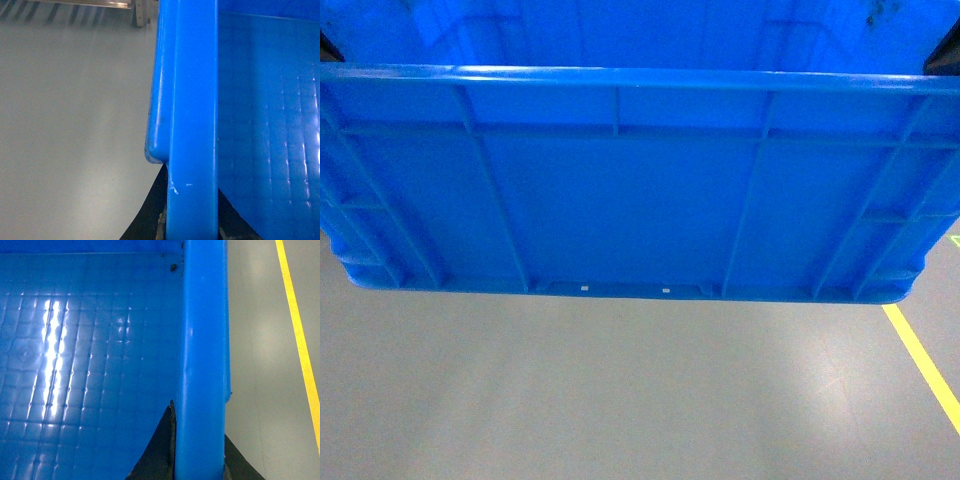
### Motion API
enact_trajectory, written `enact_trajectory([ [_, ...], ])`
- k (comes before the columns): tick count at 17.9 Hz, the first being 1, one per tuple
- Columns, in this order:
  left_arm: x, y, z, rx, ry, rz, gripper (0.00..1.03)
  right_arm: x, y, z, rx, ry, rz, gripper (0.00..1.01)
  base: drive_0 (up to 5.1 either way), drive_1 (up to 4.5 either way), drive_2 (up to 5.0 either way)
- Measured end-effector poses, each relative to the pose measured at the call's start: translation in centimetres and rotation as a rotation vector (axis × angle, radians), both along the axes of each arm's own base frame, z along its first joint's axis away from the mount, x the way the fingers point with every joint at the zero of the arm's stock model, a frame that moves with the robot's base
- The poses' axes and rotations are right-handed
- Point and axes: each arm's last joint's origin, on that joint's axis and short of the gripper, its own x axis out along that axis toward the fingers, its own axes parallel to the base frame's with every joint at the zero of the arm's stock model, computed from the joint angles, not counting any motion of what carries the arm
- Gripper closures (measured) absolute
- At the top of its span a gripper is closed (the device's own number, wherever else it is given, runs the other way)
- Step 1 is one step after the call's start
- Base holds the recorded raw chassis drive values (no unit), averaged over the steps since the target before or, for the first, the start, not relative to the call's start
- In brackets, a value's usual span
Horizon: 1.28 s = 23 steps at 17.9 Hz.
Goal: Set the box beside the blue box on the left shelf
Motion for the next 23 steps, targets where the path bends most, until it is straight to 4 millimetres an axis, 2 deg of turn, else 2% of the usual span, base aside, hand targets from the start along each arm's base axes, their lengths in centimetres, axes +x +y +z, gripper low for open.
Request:
enact_trajectory([
  [23, -0.02, 0.00, 0.00, -0.001, 0.002, 0.000, 0.97, -0.04, -0.01, 0.00, 0.000, 0.002, -0.001, 0.94, -0.1, 4.08, -4.2],
])
